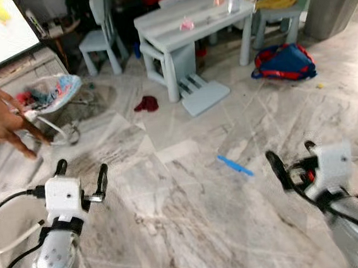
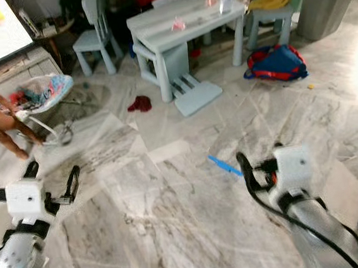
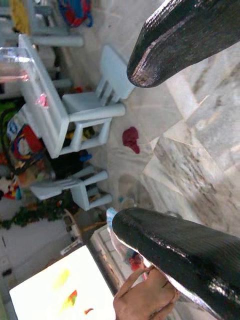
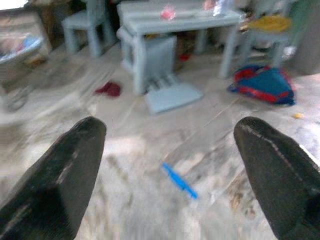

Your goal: Hang keys on a hook

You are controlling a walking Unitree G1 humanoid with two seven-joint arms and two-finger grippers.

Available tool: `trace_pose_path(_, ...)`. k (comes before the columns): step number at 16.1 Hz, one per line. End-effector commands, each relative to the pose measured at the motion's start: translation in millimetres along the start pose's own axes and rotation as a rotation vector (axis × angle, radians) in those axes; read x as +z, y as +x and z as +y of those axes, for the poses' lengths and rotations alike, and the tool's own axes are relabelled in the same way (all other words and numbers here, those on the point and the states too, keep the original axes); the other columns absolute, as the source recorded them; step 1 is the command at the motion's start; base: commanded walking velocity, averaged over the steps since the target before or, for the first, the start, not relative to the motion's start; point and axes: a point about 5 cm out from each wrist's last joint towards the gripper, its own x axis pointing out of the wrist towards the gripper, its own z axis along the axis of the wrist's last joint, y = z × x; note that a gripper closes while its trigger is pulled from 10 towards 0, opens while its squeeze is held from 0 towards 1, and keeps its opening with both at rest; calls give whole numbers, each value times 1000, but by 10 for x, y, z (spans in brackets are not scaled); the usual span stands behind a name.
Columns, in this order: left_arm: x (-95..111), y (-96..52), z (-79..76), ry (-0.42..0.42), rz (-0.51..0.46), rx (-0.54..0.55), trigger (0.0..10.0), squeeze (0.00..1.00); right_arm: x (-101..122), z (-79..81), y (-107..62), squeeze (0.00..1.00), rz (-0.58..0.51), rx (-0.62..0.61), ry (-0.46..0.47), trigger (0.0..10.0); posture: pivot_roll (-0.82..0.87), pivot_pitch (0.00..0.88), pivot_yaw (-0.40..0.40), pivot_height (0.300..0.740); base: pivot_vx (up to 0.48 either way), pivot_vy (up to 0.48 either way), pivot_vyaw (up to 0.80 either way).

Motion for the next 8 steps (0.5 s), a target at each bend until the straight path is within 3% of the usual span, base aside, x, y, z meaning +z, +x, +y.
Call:
trace_pose_path(1,24,-18,51,1,11,-7,10000,0,58,45,-28,0,-5,27,-11,10000,-81,83,126,740,0,0,0)
trace_pose_path(3,51,-74,116,14,31,26,10000,0,84,41,-51,0,-17,-116,-35,10000,-70,68,108,740,0,0,0)
trace_pose_path(5,111,-49,105,-38,22,62,10000,0,238,126,40,0,-76,-180,-66,10000,-68,63,96,740,0,0,0)
trace_pose_path(8,127,11,85,-78,10,94,10000,0,257,189,110,0,-76,-262,12,10000,-87,64,81,740,0,0,0)
